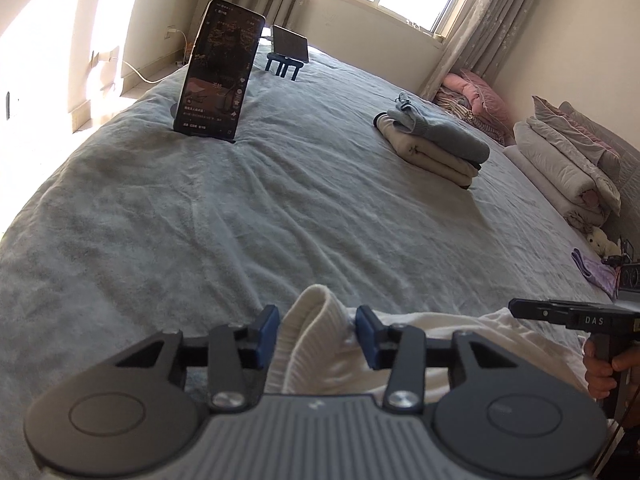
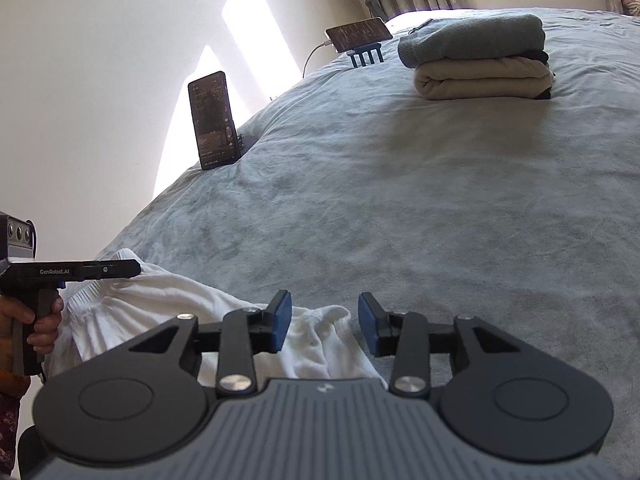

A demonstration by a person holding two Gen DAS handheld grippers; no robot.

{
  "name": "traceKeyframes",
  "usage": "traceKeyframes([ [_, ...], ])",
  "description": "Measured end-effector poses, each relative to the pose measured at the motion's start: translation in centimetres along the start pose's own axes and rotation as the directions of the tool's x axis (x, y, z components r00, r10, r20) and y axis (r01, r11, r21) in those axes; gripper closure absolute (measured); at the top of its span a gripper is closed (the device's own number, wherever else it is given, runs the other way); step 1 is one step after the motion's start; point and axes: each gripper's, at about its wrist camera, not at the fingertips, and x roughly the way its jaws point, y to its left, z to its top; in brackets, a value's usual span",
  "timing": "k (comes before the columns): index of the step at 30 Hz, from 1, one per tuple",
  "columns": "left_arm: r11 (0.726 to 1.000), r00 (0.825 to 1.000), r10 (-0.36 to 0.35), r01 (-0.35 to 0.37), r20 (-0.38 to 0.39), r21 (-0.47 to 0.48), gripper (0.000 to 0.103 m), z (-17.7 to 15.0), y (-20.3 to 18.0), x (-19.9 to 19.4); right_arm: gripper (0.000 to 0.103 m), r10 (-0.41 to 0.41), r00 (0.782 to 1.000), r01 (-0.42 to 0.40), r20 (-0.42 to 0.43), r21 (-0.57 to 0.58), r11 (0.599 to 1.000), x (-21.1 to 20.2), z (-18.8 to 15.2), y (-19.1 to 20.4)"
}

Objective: Fold clothes

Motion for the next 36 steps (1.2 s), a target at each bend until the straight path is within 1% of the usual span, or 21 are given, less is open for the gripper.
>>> traceKeyframes([
  [3,1.0,1.0,0.019,-0.019,0.01,0.02,0.076,-0.2,-0.2,0.2,0.056,-0.03,1.0,0.03,0.004,-0.069,0.997,0.2,-0.3,0.9],
  [4,0.999,0.999,0.029,-0.029,0.019,0.032,0.084,-0.2,-0.4,0.2,0.066,-0.044,0.999,0.044,-0.004,-0.099,0.994,0.6,-0.5,1.2],
  [5,0.999,0.999,0.033,-0.035,0.034,0.041,0.086,-0.3,-0.5,0.1,0.08,-0.053,0.998,0.05,-0.015,-0.127,0.991,0.9,-0.6,1.6],
  [6,0.998,0.998,0.035,-0.038,0.053,0.048,0.087,-0.3,-0.6,-0.1,0.098,-0.065,0.997,0.059,-0.032,-0.162,0.985,1.3,-0.8,2.0],
  [8,0.997,0.995,0.039,-0.044,0.091,0.063,0.089,-0.3,-0.8,-0.6,0.098,-0.099,0.995,0.1,0.015,-0.207,0.973,1.1,-0.8,2.7],
  [10,0.995,0.992,0.049,-0.058,0.117,0.076,0.09,-0.2,-0.9,-0.6,0.099,-0.135,0.989,0.145,0.064,-0.201,0.969,0.9,-0.2,2.6],
  [11,0.994,0.992,0.058,-0.068,0.116,0.083,0.089,-0.3,-0.9,-0.4,0.099,-0.151,0.985,0.164,0.079,-0.192,0.968,1.0,0.2,2.4],
  [13,0.988,0.991,0.092,-0.103,0.093,0.114,0.088,-0.6,-1.0,0.9,0.1,-0.18,0.982,0.188,0.057,-0.197,0.962,2.2,0.2,1.8],
  [14,0.988,0.992,0.096,-0.105,0.088,0.114,0.086,-0.6,-0.9,1.3,0.1,-0.194,0.98,0.198,0.041,-0.205,0.959,2.9,0.0,1.6],
  [16,0.99,0.993,0.091,-0.098,0.08,0.096,0.084,-0.6,-0.6,1.6,0.1,-0.197,0.979,0.202,0.044,-0.207,0.957,3.4,-0.4,1.5],
  [18,0.994,0.994,0.079,-0.084,0.075,0.065,0.082,-0.4,-0.3,1.2,0.098,-0.195,0.98,0.198,0.037,-0.192,0.961,3.1,-0.1,1.5],
  [19,0.996,0.994,0.077,-0.081,0.073,0.048,0.08,-0.4,-0.3,0.8,0.095,-0.198,0.979,0.202,0.04,-0.189,0.961,2.8,-0.1,1.6],
  [20,0.996,0.994,0.077,-0.079,0.071,0.031,0.075,-0.4,-0.3,0.5,0.089,-0.202,0.979,0.206,0.043,-0.186,0.961,2.4,-0.1,1.8],
  [21,0.997,0.994,0.077,-0.078,0.072,0.012,0.071,-0.4,-0.3,0.0,0.08,-0.205,0.978,0.21,0.046,-0.183,0.96,2.0,-0.1,1.9],
  [22,0.997,0.994,0.077,-0.077,0.075,-0.004,0.063,-0.5,-0.2,-0.4,0.075,-0.208,0.977,0.214,0.049,-0.18,0.96,1.6,0.0,2.1],
  [23,0.997,0.994,0.08,-0.079,0.079,-0.019,0.058,-0.6,-0.3,-1.0,0.071,-0.212,0.976,0.218,0.052,-0.178,0.96,1.2,0.0,2.3],
  [24,0.996,0.993,0.085,-0.083,0.084,-0.034,0.058,-0.7,-0.3,-1.6,0.066,-0.215,0.975,0.221,0.054,-0.175,0.959,0.8,0.0,2.4],
  [25,0.995,0.992,0.09,-0.086,0.088,-0.048,0.057,-0.9,-0.3,-2.3,0.064,-0.213,0.975,0.22,0.058,-0.171,0.96,0.3,-0.1,2.5],
  [31,0.989,0.987,0.117,-0.105,0.114,-0.103,0.057,-2.8,-0.8,-6.1,0.064,-0.187,0.979,0.198,0.074,-0.19,0.962,-3.4,-1.6,4.2],
  [34,0.987,0.985,0.122,-0.108,0.121,-0.116,0.059,-3.9,-1.4,-7.6,0.064,-0.143,0.987,0.155,0.067,-0.238,0.959,-5.4,-3.0,5.8],
  [36,0.989,0.986,0.109,-0.094,0.126,-0.118,0.06,-4.5,-1.8,-8.3,0.064,-0.106,0.993,0.117,0.055,-0.279,0.953,-6.5,-4.1,7.0],
])
